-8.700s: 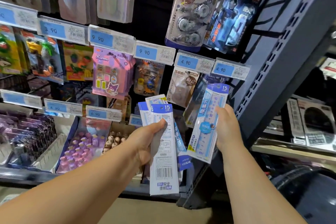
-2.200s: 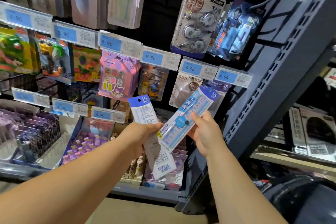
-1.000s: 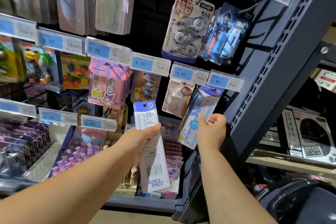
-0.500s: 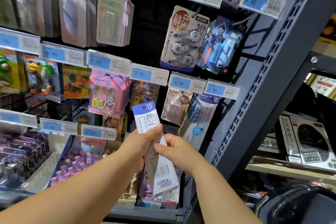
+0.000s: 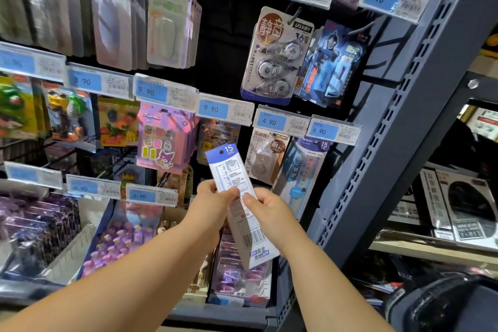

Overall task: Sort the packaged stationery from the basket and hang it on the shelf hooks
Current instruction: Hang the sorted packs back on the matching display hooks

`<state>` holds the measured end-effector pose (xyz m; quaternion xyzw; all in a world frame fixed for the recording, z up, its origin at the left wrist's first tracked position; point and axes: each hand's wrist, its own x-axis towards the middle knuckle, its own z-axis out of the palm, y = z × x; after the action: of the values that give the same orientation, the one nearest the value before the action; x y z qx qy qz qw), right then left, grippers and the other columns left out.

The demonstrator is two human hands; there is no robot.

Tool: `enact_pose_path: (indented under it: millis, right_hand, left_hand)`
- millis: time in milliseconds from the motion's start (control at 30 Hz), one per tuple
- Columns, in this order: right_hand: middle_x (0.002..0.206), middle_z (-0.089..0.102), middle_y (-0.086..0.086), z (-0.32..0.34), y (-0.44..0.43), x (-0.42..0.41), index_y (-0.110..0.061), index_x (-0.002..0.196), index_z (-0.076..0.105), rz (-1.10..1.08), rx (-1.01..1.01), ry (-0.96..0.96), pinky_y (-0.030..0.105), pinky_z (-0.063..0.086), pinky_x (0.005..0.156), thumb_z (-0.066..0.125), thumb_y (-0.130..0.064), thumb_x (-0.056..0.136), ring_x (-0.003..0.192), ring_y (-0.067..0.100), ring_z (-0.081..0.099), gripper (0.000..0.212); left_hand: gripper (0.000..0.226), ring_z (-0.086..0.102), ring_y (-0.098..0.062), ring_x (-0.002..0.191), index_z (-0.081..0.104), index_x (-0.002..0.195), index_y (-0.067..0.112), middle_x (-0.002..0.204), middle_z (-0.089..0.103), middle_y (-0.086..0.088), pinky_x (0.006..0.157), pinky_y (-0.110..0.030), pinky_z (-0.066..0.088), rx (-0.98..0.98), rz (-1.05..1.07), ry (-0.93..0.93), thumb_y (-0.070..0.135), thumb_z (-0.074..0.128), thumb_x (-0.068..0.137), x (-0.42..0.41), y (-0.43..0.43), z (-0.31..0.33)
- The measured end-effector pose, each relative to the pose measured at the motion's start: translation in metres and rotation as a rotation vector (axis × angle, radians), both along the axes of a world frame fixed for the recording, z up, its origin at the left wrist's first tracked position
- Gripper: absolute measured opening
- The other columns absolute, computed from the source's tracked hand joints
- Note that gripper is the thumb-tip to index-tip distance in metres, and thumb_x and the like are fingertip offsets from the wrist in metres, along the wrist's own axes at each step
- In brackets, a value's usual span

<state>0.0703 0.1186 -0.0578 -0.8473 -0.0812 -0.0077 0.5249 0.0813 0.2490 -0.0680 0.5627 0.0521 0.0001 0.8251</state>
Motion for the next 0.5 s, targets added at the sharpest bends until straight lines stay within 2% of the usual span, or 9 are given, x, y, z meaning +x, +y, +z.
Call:
enact_pose_path:
  millis: [67,167,233,300,333,400,500]
  right_hand:
    - [0.102,0.072,-0.006,0.0002,0.0012,0.001,-0.036,0.103,0.065,-0.021,0.042,0.024,0.041,0.051,0.093,0.046,-0.042,0.099,0.097,0.015,0.067,0.019]
    - [0.107,0.071,-0.006,-0.0011,0.0049,0.0018,-0.04,0.096,0.065,-0.028,0.146,0.085,0.044,0.048,0.099,0.04,-0.048,0.099,0.104,0.015,0.065,0.026]
    - [0.109,0.071,-0.005,-0.0034,0.0077,0.0025,-0.041,0.096,0.069,-0.028,0.213,0.109,0.048,0.045,0.103,0.046,-0.056,0.091,0.108,0.019,0.064,0.028]
    - [0.113,0.07,-0.005,-0.0063,0.0082,0.0046,-0.038,0.103,0.069,-0.037,0.242,0.109,0.05,0.042,0.105,0.052,-0.062,0.078,0.112,0.02,0.061,0.039]
    - [0.114,0.07,-0.005,-0.0066,0.0079,0.005,-0.034,0.107,0.069,-0.032,0.24,0.107,0.05,0.042,0.105,0.053,-0.06,0.079,0.112,0.019,0.061,0.04]
    - [0.113,0.07,-0.006,-0.0059,0.0072,0.0049,-0.029,0.112,0.068,-0.032,0.228,0.092,0.044,0.043,0.105,0.052,-0.046,0.093,0.111,0.013,0.062,0.03]
    - [0.118,0.065,-0.011,-0.0057,0.0074,0.003,-0.023,0.123,0.063,-0.001,0.166,0.068,0.03,0.04,0.106,0.045,-0.038,0.1,0.114,0.002,0.057,0.033]
  left_hand:
    - [0.031,0.065,-0.02,0.084,0.04,0.119,0.016,0.102,0.064,-0.009,0.063,-0.03,0.047,0.023,0.081,-0.022,0.007,0.058,0.096,0.002,-0.0011,-0.0001]
    - [0.039,0.061,-0.015,0.077,0.032,0.118,0.02,0.091,0.061,-0.006,0.062,-0.029,0.045,0.07,0.144,-0.076,0.007,0.06,0.094,0.0033,-0.0001,0.0002]
    - [0.028,0.056,-0.013,0.072,0.039,0.112,0.016,0.083,0.056,-0.001,0.059,-0.026,0.041,0.149,0.16,-0.102,0.009,0.06,0.094,0.0021,0.0013,0.001]
    - [0.011,0.052,-0.016,0.071,0.052,0.099,0.012,0.081,0.055,-0.002,0.061,-0.026,0.038,0.264,0.152,-0.114,0.014,0.061,0.094,0.0024,0.0035,-0.0002]
    - [0.007,0.051,-0.017,0.072,0.056,0.093,0.012,0.083,0.057,-0.004,0.063,-0.027,0.039,0.297,0.139,-0.113,0.017,0.062,0.093,0.0031,0.0045,-0.001]
    - [0.009,0.053,-0.017,0.066,0.06,0.09,0.015,0.081,0.059,-0.005,0.063,-0.029,0.042,0.348,0.101,-0.097,0.023,0.064,0.091,0.0047,0.0062,-0.0028]
    - [0.032,0.046,-0.012,0.05,0.056,0.088,0.011,0.067,0.051,0.0,0.054,-0.027,0.038,0.386,0.034,-0.086,0.041,0.067,0.087,0.0067,0.0072,-0.0053]
